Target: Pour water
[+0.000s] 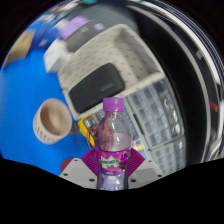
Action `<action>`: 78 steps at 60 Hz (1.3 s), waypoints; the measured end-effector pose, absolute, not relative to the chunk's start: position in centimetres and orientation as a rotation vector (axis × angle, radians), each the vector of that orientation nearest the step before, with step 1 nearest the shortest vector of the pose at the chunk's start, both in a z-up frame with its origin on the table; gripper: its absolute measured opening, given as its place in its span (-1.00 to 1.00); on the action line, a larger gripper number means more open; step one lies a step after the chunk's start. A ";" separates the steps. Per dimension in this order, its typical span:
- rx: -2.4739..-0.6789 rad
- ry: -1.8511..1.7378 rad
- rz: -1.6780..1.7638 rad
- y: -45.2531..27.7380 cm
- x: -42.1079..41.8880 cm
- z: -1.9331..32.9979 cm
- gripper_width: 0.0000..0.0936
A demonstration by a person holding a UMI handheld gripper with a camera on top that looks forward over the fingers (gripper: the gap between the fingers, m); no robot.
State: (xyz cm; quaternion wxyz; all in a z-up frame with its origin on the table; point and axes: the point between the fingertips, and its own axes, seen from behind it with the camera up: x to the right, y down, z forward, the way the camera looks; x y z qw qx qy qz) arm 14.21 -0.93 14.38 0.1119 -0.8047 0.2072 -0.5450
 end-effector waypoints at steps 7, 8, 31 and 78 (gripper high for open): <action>-2.085 0.962 -1.287 -0.9 14.3 14.9 -0.35; -2.044 1.008 -1.244 -1.0 14.3 14.9 -0.34; -1.522 1.203 -0.785 -0.8 15.1 14.6 -0.33; -1.536 1.215 -0.923 -2.4 9.6 10.4 0.83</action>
